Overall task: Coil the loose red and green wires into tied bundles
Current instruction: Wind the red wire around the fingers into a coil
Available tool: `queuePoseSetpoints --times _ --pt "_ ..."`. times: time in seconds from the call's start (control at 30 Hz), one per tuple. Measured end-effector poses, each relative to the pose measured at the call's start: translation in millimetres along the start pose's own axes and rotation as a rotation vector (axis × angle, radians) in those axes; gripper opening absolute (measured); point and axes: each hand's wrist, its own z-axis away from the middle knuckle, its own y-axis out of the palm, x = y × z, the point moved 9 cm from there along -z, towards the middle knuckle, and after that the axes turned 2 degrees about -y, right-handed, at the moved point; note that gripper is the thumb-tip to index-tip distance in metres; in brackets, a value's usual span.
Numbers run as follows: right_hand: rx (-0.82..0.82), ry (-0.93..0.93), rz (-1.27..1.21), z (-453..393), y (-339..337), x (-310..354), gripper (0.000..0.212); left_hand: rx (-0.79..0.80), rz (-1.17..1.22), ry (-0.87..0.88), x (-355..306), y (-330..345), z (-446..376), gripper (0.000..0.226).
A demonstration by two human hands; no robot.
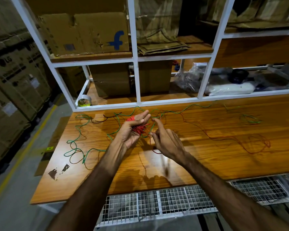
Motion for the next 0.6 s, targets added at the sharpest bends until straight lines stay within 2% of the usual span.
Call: queuePoseSetpoints --times 0.07,0.2,0.33,0.6 --pt "-0.020 -0.018 0.002 0.9 -1.0 0.7 0.058 0.010 -0.004 0.003 -0.9 2.7 2.2 0.058" --pt "-0.063 -0.132 0.042 2.4 -9.4 11.3 0.040 0.008 0.022 0.001 -2.1 1.1 2.1 0.064" --pt "-0.006 -0.276 0.175 4.5 -5.3 28.1 0.035 -0.009 0.104 -0.009 0.3 -6.6 -1.7 0.070" --pt "0.140 -0.210 0.493 7.3 9.0 39.4 0.048 -0.045 0.076 0.019 4.7 -13.9 -10.8 0.078"
